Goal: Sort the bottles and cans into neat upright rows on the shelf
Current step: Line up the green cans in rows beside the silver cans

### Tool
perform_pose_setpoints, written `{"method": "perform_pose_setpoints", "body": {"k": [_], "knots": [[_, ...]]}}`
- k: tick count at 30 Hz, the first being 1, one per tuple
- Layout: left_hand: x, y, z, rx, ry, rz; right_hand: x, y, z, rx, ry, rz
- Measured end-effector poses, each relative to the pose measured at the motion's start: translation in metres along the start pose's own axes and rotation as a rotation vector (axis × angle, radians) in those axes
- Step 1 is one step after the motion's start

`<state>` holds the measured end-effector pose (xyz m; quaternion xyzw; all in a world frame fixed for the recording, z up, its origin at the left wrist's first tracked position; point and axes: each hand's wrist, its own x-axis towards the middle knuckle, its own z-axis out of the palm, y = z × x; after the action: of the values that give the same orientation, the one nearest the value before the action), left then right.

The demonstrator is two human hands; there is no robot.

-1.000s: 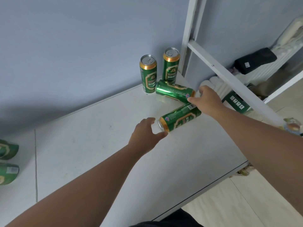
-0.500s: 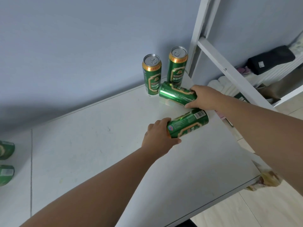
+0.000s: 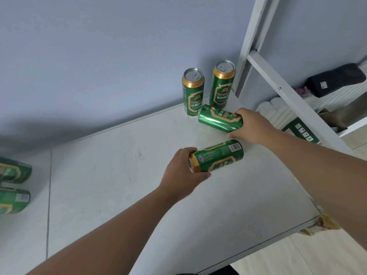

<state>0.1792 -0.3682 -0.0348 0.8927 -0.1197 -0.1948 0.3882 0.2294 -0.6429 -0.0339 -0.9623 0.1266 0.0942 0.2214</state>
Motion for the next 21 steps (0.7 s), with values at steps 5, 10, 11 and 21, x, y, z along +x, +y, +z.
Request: {"method": "perform_pose_setpoints", "body": {"k": [5, 10, 11, 21], "knots": [[-0.016, -0.01, -0.02, -0.142, 0.072, -0.039, -0.02, -0.006, -0.002, 0.155, 0.108, -0.055], [-0.03, -0.021, -0.04, -0.277, 0.159, -0.11, -0.039, -0.03, -0.007, 0.26, 0.247, -0.081], [-0.034, -0.024, -0.046, -0.296, 0.178, -0.12, -0.041, -0.036, -0.007, 0.268, 0.266, -0.08], [-0.086, -0.061, -0.121, -0.389, 0.363, -0.187, -0.071, -0.122, 0.009, 0.415, 0.277, -0.119]]}}
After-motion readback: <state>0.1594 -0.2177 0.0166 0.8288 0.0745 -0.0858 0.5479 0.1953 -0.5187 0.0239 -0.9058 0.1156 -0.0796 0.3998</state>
